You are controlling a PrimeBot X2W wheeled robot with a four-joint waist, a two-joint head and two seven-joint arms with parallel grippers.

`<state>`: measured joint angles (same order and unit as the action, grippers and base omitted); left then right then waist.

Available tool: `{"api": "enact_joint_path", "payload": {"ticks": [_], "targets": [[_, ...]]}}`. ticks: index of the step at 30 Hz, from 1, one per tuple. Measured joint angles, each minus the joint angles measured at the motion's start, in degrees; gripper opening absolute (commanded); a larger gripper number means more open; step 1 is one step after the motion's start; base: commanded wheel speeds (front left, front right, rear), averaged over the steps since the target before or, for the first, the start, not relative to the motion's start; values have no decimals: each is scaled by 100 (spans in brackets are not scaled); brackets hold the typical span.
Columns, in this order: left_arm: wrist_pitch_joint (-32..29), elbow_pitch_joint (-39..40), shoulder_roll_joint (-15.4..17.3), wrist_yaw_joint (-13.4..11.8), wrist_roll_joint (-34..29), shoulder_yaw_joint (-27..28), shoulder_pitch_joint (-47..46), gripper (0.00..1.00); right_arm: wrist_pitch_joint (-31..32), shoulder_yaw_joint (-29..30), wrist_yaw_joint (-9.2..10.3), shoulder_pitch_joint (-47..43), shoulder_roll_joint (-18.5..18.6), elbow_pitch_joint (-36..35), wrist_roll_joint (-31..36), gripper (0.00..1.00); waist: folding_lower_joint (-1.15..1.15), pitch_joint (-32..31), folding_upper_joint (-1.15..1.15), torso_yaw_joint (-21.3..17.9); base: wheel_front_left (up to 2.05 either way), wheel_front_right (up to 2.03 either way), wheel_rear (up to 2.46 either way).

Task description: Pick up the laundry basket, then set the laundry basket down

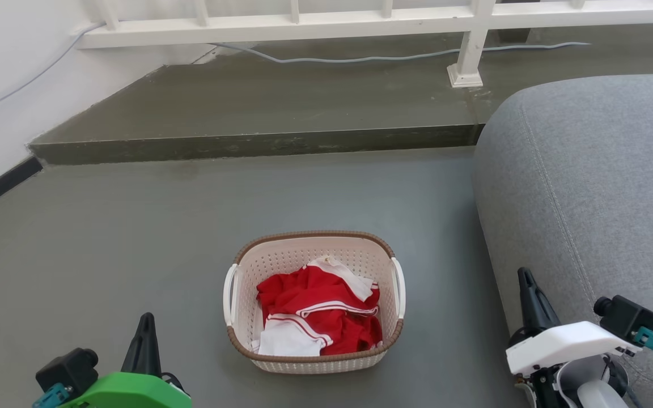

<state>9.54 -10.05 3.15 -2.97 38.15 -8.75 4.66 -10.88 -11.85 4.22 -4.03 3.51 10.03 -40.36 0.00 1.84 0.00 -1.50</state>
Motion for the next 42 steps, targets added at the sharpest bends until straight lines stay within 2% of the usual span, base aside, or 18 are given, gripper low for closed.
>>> {"api": "enact_joint_path", "payload": {"ticks": [42], "targets": [[-753,-249,97,536,3245,525,-386,0,675,732,-569,308,187,170,-3263,0,0,-91,0,88,0,0,0]]}}
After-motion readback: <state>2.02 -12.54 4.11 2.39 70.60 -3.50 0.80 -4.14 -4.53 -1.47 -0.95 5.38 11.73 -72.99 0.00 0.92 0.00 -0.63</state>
